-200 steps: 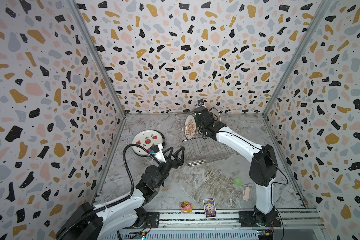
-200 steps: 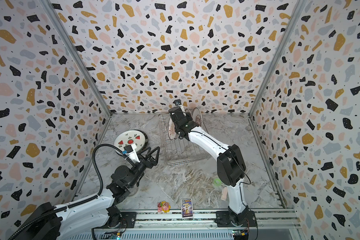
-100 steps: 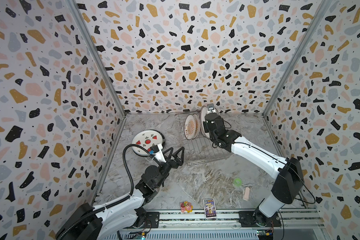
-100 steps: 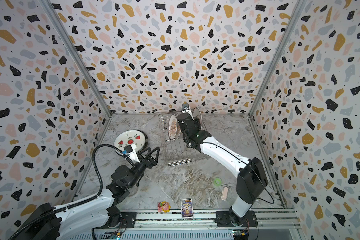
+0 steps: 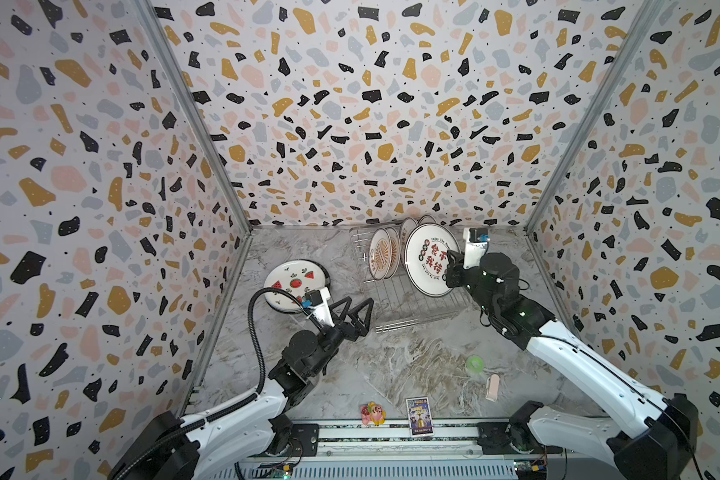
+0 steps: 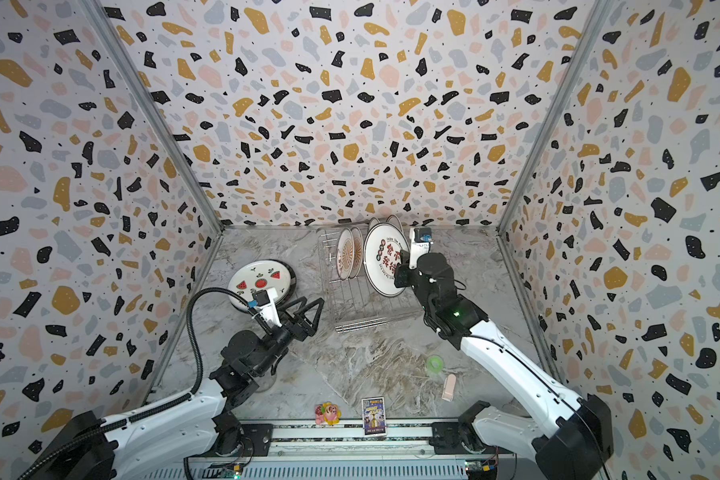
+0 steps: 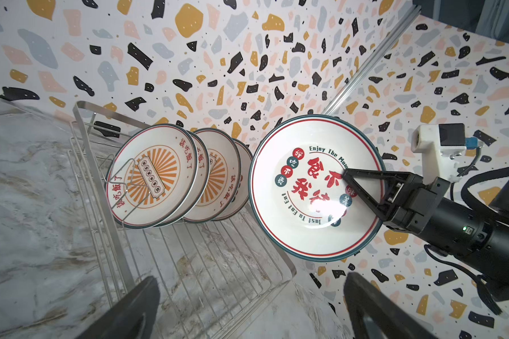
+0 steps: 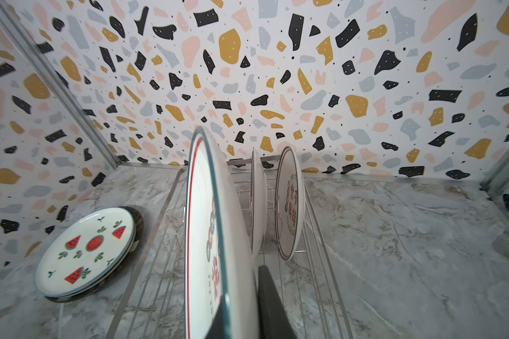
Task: Unload the plates from the dish rack
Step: 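Lift the red-text plate out of the rack with the right gripper, then carry the plate toward the left gripper while the left gripper grasps its rim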
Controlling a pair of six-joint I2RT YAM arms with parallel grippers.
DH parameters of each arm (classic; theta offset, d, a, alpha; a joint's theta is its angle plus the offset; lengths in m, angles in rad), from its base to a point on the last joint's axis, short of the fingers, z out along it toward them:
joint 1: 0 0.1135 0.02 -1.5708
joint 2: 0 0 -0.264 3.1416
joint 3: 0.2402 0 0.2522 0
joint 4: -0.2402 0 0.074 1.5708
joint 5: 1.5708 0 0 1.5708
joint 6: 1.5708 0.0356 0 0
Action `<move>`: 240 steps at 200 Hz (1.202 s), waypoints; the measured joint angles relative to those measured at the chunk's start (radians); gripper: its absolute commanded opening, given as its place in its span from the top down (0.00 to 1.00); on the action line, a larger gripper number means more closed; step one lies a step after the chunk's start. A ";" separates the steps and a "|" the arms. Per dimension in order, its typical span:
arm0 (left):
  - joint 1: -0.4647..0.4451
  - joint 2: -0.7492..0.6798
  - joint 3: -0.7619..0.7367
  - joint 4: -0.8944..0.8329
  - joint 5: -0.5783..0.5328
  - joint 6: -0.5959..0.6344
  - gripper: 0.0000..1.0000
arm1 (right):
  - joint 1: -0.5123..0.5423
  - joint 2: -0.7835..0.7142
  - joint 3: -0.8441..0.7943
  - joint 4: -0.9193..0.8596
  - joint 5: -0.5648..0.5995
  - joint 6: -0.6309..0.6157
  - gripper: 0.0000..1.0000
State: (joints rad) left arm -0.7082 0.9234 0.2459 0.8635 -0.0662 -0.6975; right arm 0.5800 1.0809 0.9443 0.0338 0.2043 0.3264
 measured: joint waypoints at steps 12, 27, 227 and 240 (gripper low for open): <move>0.000 -0.011 0.000 -0.012 0.022 0.013 0.00 | -0.037 -0.049 -0.058 0.024 -0.076 0.038 0.97; 0.000 -0.024 -0.001 -0.015 0.049 0.027 0.00 | -0.074 -0.096 -0.126 0.061 -0.182 0.092 0.98; -0.002 0.128 -0.077 0.143 0.240 -0.095 0.59 | -0.021 0.043 -0.514 0.829 -0.731 0.428 0.99; -0.002 0.126 -0.077 0.156 0.241 -0.106 0.70 | -0.017 0.049 -0.518 0.844 -0.731 0.429 0.99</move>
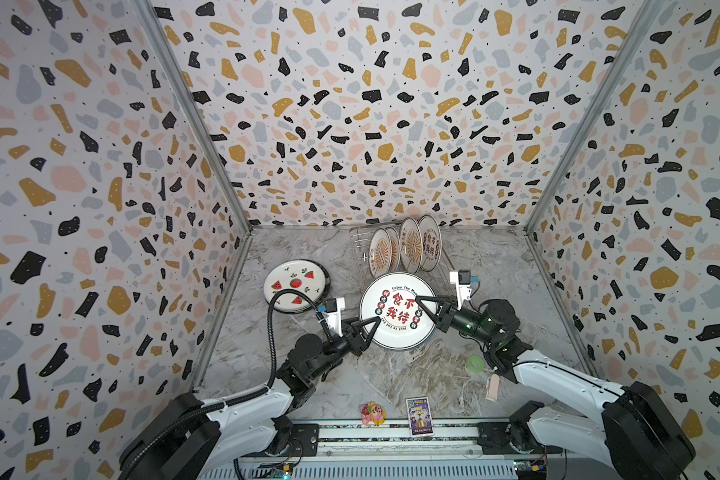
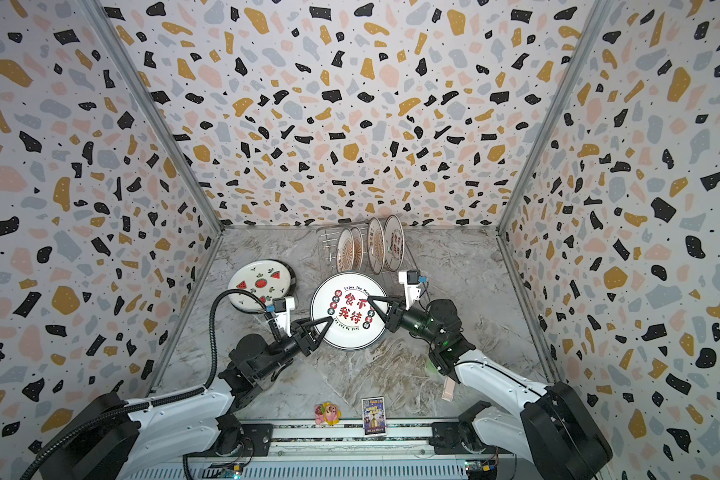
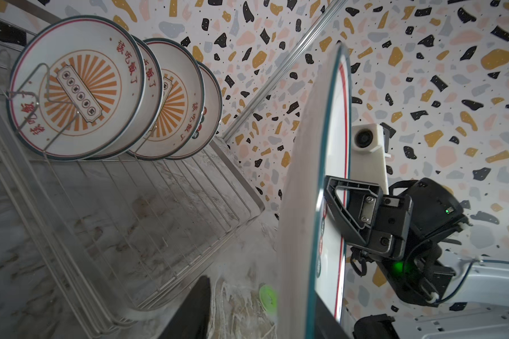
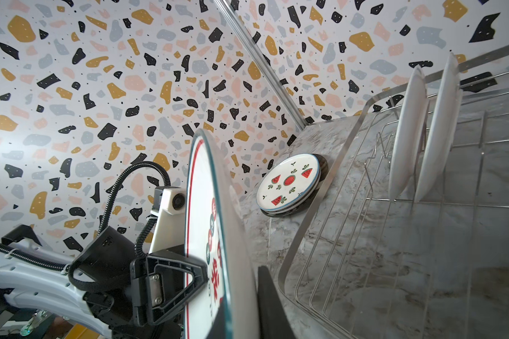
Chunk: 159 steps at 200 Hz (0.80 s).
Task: Unload the plates from the dish rack
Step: 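Carry the plate toward the left gripper while the left gripper grasps its rim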
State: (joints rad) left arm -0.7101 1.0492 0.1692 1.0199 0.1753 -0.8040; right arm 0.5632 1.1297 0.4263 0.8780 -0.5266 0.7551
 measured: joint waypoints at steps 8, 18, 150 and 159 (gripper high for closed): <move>0.000 -0.001 0.000 0.007 0.001 -0.005 0.74 | 0.002 0.001 -0.006 0.009 0.003 0.000 0.99; -0.001 -0.003 -0.001 0.015 0.000 -0.016 0.76 | 0.006 0.002 -0.012 0.015 0.008 0.000 0.99; -0.004 -0.027 -0.045 0.028 -0.053 -0.128 1.00 | 0.061 0.094 -0.024 0.106 0.046 -0.045 0.56; -0.004 -0.029 -0.045 0.027 -0.058 -0.133 1.00 | 0.064 0.094 -0.024 0.106 0.054 -0.050 0.52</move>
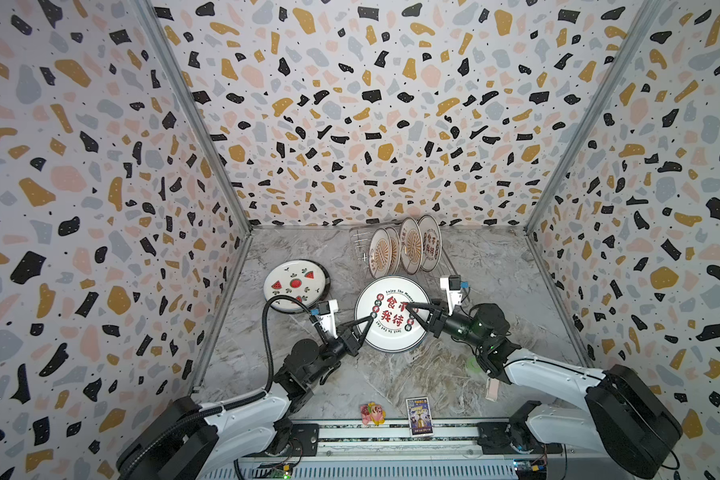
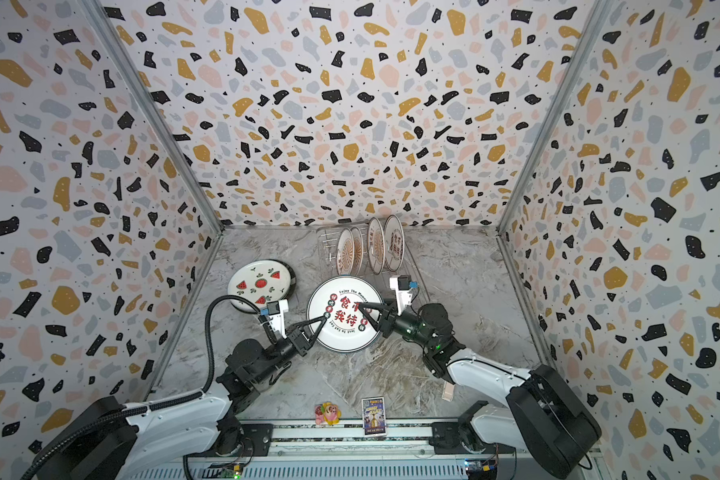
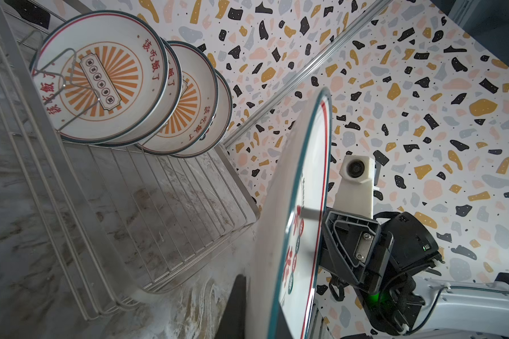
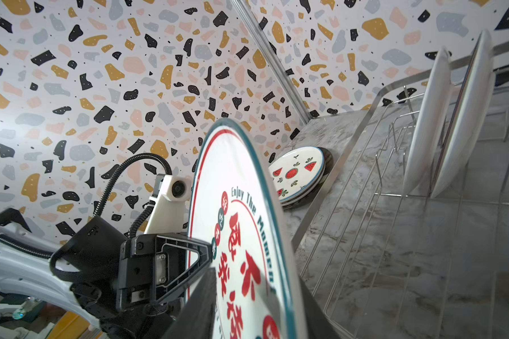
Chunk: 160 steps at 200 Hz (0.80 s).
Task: Unload the plates from the dish rack
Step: 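Carry the plate toward the left gripper while the left gripper grasps its rim, then open the right gripper and carry the plate toward the stack with the left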
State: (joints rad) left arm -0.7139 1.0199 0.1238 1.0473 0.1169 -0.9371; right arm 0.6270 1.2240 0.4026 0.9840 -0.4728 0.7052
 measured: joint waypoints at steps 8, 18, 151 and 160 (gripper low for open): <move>0.000 -0.005 0.000 -0.003 -0.005 -0.003 1.00 | 0.002 0.000 0.000 -0.001 0.012 -0.008 0.49; 0.000 -0.017 0.000 -0.011 -0.011 -0.006 1.00 | 0.003 -0.001 0.000 -0.005 0.027 -0.015 0.46; 0.000 -0.262 -0.023 -0.228 -0.178 0.010 1.00 | 0.088 -0.205 -0.042 -0.203 0.429 -0.135 0.15; 0.002 -0.278 -0.024 -0.246 -0.194 0.010 1.00 | 0.093 -0.220 -0.053 -0.207 0.446 -0.140 0.12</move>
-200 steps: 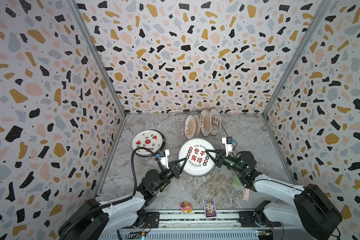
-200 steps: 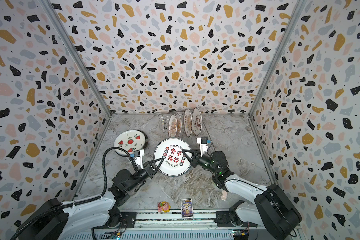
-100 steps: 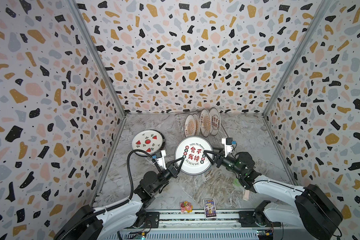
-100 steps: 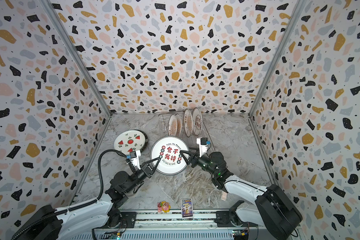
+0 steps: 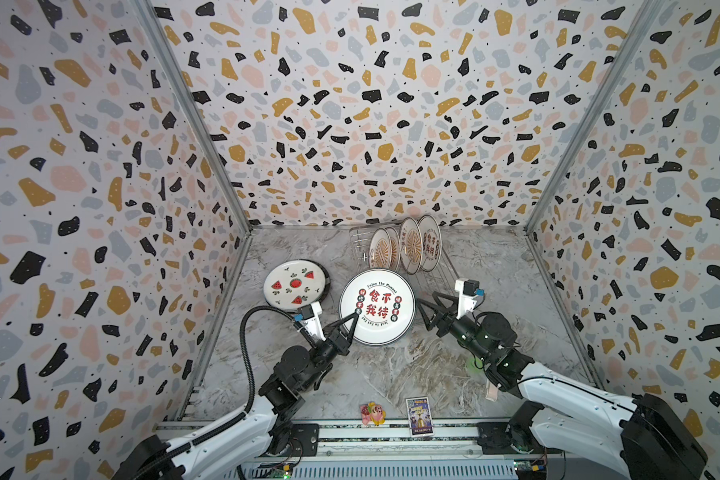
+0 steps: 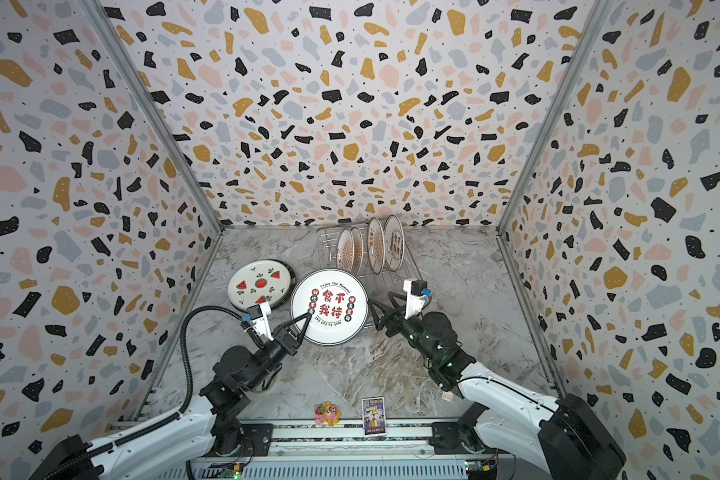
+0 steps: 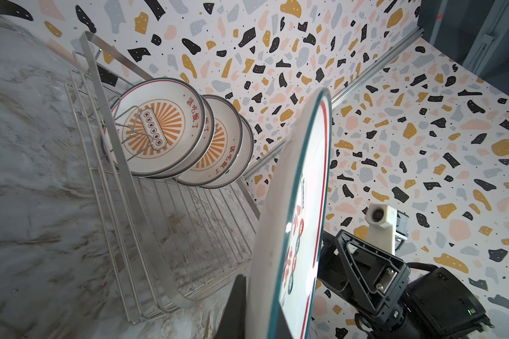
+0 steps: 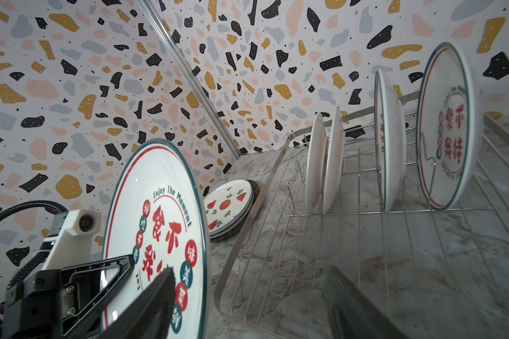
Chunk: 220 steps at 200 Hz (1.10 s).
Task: Unload the plates from the dish rack
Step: 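Open the right gripper and carry the plate toward the stack with the left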
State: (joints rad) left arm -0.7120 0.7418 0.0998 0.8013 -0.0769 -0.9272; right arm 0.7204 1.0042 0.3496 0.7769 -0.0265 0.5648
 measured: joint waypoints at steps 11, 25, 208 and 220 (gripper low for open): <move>0.005 -0.022 -0.002 -0.021 -0.017 0.000 1.00 | 0.006 -0.014 -0.012 0.000 0.018 -0.005 0.10; 0.018 -0.048 -0.002 -0.049 -0.035 0.000 1.00 | 0.016 -0.026 -0.025 0.005 0.031 -0.013 0.05; 0.347 -0.353 -0.083 -0.403 -0.077 -0.180 1.00 | 0.293 0.284 0.306 -0.075 0.045 -0.288 0.01; 0.359 -0.383 -0.083 -0.445 -0.083 -0.188 1.00 | 0.309 0.318 0.346 -0.098 0.046 -0.303 0.01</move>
State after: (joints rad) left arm -0.3534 0.3584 0.0170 0.3565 -0.1600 -1.1152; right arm 1.0298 1.3224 0.6952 0.6792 0.0196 0.2615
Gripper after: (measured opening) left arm 0.096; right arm 0.988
